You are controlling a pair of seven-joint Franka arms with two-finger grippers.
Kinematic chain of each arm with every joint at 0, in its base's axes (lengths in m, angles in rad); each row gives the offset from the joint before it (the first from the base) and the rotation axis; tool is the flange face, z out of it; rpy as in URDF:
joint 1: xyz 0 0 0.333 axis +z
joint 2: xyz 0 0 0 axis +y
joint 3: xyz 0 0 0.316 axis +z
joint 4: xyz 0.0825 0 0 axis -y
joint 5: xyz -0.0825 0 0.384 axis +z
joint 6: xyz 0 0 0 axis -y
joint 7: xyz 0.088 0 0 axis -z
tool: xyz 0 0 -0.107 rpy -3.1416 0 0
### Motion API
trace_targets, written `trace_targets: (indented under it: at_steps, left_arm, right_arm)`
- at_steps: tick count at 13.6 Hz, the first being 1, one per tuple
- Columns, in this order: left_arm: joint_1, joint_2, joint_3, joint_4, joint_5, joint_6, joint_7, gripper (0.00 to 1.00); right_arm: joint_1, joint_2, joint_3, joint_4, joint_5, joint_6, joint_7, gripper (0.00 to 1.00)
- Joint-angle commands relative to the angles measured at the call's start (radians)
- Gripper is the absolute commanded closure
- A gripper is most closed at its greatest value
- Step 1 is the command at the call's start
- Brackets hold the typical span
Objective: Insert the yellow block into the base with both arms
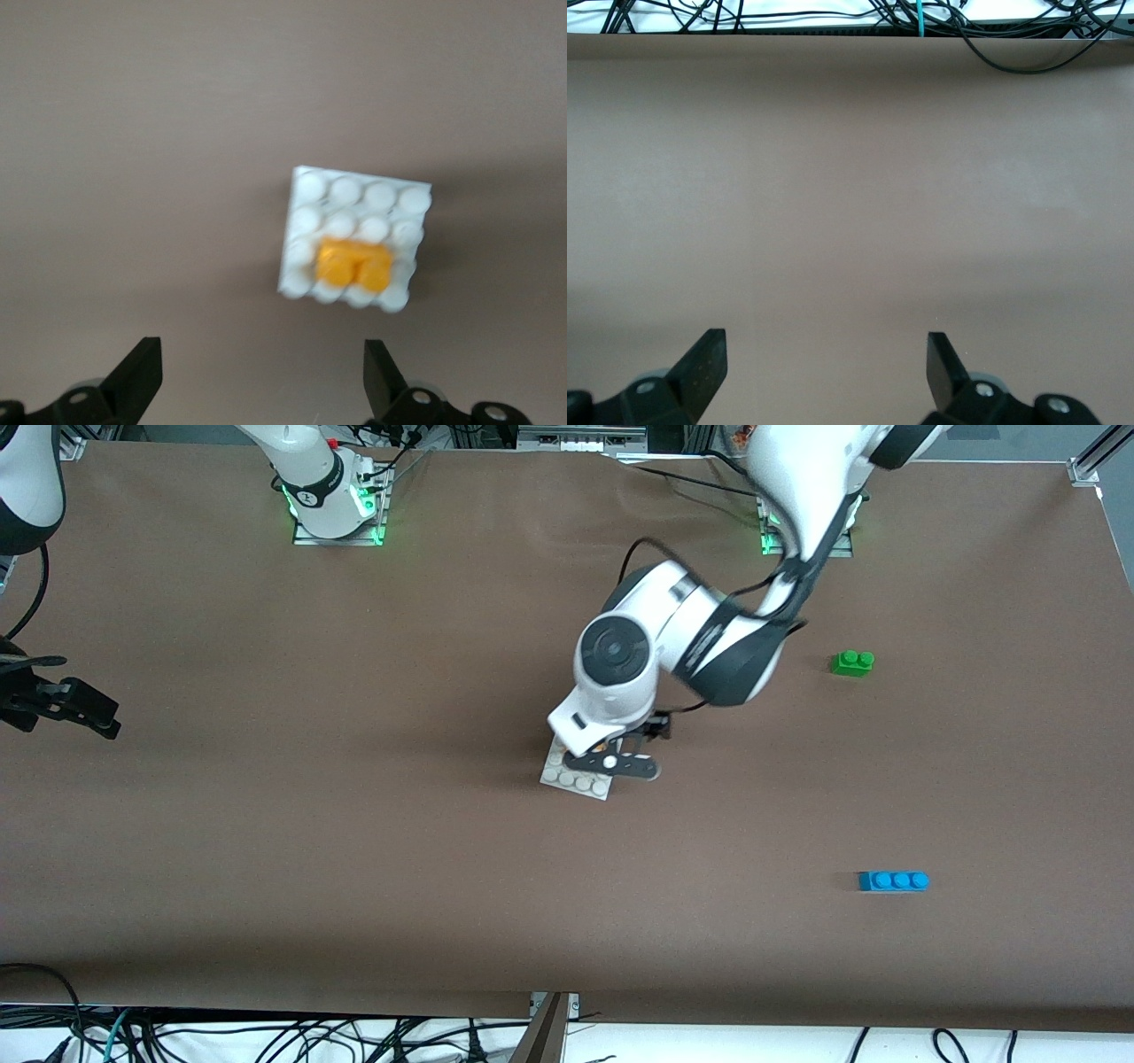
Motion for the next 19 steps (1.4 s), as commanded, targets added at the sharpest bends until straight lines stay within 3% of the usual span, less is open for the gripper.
trace_targets:
  at_steps: [1, 3, 7, 9, 11, 14, 16, 19]
  left_arm:
    - [0.059, -0.131, -0.001, -0.034, -0.010, -0.143, 0.005, 0.00]
    - [0.138, -0.191, -0.006, -0.032, -0.010, -0.237, 0.042, 0.00]
    - [0.292, -0.286, 0.000, -0.031, -0.023, -0.338, 0.317, 0.00]
    - [0.301, -0.384, 0.081, -0.130, -0.039, -0.325, 0.486, 0.00]
    - [0.346, -0.514, 0.160, -0.309, -0.125, -0.232, 0.574, 0.00]
    - [0.410, -0.674, 0.168, -0.570, -0.141, -0.043, 0.609, 0.00]
    - [0.451, -0.709, 0.151, -0.617, -0.141, -0.018, 0.602, 0.00]
    - [0.490, -0.703, 0.131, -0.608, -0.139, -0.024, 0.602, 0.00]
  right_arm:
    - [-0.010, -0.017, 0.008, -0.015, 0.015, 0.004, -0.017, 0.00]
    - [-0.010, -0.017, 0.008, -0.015, 0.017, 0.004, -0.017, 0.00]
    - [-0.010, -0.017, 0.008, -0.015, 0.024, 0.004, -0.017, 0.00]
    - [-0.008, -0.017, 0.008, -0.015, 0.038, 0.004, -0.017, 0.00]
    - [-0.008, -0.017, 0.008, -0.015, 0.040, 0.004, -0.017, 0.00]
    - [-0.008, -0.017, 0.008, -0.015, 0.040, 0.004, -0.017, 0.00]
    - [-0.006, -0.017, 0.008, -0.015, 0.040, 0.002, -0.017, 0.00]
    - [-0.005, -0.017, 0.008, -0.015, 0.040, -0.006, -0.017, 0.00]
